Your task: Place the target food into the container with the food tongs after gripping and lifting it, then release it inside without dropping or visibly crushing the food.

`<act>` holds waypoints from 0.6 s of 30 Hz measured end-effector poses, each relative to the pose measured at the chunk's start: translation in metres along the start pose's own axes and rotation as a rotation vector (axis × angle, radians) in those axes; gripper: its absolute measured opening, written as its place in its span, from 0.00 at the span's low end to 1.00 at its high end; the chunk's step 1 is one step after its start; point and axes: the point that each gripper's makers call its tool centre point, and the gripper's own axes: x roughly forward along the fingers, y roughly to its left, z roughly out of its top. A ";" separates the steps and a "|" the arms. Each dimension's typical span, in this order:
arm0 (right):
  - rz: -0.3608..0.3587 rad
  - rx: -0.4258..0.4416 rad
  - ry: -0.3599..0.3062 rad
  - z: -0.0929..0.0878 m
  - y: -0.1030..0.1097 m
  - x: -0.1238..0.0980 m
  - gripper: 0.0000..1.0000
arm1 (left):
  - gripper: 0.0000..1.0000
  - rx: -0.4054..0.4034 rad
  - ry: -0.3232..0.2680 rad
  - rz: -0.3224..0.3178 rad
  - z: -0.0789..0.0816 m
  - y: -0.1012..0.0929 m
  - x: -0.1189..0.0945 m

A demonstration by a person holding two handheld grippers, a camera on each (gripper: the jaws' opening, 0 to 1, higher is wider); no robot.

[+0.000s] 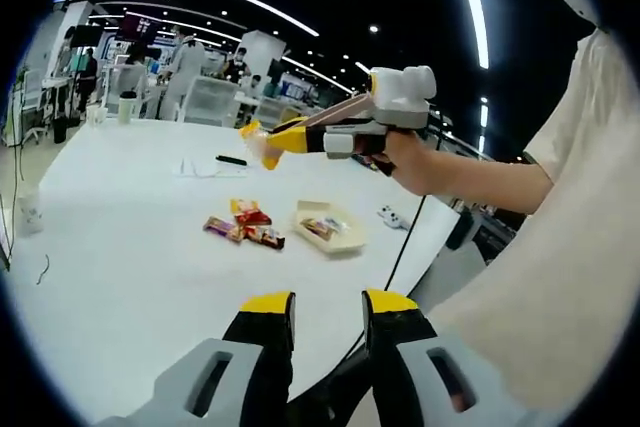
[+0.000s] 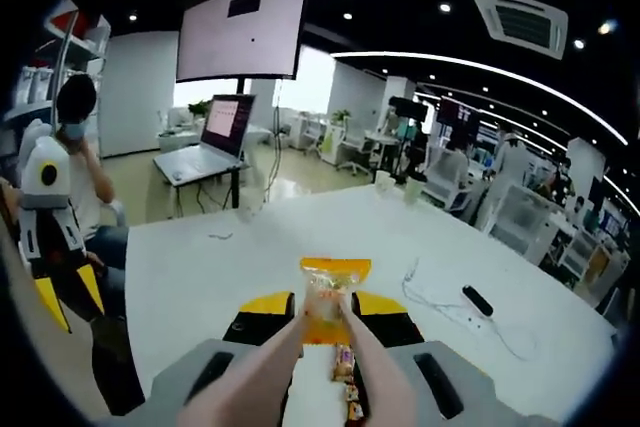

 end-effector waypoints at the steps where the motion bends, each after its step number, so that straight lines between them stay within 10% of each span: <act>1: -0.012 0.014 0.000 -0.004 -0.005 -0.002 0.21 | 0.26 0.002 0.000 -0.004 -0.001 -0.002 0.002; 18: -0.052 0.088 -0.031 -0.002 -0.017 -0.020 0.22 | 0.26 0.000 0.018 -0.036 -0.004 -0.013 0.016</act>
